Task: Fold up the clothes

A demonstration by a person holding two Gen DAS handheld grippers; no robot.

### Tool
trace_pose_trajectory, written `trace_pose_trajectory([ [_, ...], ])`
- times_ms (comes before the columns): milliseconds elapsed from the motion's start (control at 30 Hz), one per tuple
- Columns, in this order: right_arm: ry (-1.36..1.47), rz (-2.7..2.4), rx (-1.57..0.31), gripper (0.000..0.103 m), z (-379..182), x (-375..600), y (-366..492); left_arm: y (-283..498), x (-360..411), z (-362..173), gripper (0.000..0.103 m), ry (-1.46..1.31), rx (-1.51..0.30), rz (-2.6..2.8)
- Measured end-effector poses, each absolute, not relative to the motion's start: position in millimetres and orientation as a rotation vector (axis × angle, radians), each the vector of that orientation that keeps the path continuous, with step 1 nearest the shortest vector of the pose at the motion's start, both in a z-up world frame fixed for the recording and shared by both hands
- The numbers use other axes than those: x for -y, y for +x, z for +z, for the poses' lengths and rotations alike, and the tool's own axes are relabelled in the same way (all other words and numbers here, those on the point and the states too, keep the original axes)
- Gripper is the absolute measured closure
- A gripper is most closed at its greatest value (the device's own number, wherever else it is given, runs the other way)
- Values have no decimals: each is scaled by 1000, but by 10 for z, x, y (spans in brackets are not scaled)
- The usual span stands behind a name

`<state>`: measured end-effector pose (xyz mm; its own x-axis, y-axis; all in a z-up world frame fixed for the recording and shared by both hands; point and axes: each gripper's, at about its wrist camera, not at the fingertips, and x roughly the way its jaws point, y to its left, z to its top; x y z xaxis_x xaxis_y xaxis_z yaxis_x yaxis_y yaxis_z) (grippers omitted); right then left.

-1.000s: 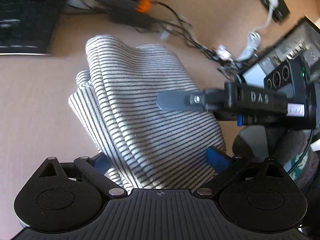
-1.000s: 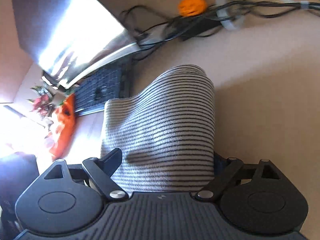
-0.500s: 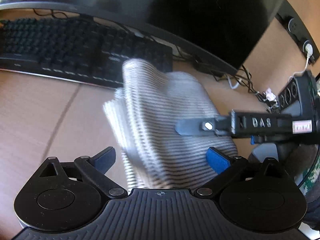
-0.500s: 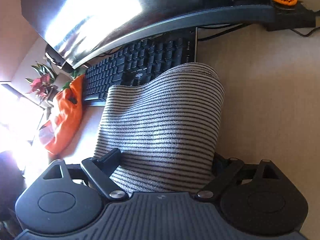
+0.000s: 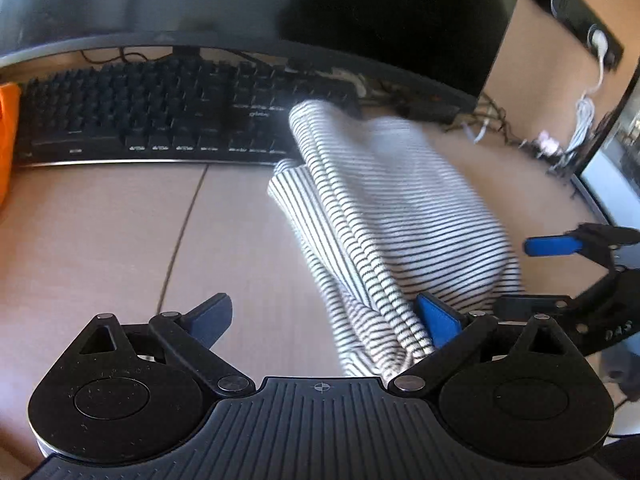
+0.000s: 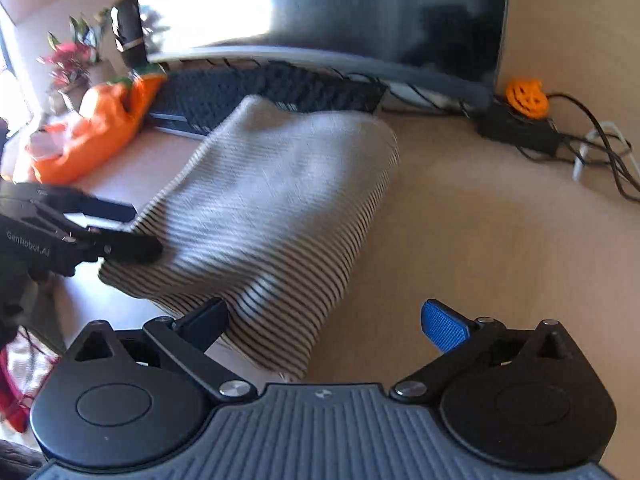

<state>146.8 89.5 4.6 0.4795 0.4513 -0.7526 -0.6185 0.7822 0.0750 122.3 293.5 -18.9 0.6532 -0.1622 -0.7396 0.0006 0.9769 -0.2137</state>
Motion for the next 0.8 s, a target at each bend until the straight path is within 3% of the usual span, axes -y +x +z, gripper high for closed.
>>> trace_pose_trajectory([
  [300, -530, 535, -692, 0, -98, -1005, 1137, 1319, -2906, -265, 1, -160, -866, -108],
  [800, -459, 466, -726, 0, -205, -1108, 1226, 952, -2785, -378, 0, -339, -781, 49],
])
